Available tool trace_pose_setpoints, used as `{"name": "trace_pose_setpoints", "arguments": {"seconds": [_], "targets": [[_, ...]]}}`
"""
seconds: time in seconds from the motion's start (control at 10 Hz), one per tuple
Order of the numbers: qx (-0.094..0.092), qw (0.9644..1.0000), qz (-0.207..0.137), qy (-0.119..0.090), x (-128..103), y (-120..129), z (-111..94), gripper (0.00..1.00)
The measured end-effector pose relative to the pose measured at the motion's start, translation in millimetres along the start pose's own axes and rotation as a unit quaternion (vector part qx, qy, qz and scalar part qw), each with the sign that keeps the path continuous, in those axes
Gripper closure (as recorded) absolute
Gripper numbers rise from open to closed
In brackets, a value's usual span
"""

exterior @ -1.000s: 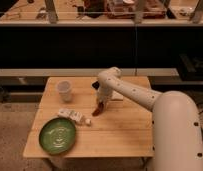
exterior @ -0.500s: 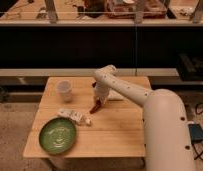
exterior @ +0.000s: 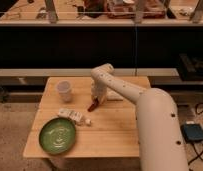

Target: Drag the pepper across the table

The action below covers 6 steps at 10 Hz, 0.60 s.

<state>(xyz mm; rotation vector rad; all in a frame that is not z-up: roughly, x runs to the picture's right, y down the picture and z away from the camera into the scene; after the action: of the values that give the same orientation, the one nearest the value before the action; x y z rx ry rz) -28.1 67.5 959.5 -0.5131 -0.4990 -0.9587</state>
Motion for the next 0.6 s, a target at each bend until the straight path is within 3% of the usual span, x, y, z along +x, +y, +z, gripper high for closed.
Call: {"name": "trace_pose_setpoints", "arguments": {"seconds": [0.6], "targets": [[0.003,0.9998,-0.018,0.005,-3.1,-27.8,4.4,0.82]]}}
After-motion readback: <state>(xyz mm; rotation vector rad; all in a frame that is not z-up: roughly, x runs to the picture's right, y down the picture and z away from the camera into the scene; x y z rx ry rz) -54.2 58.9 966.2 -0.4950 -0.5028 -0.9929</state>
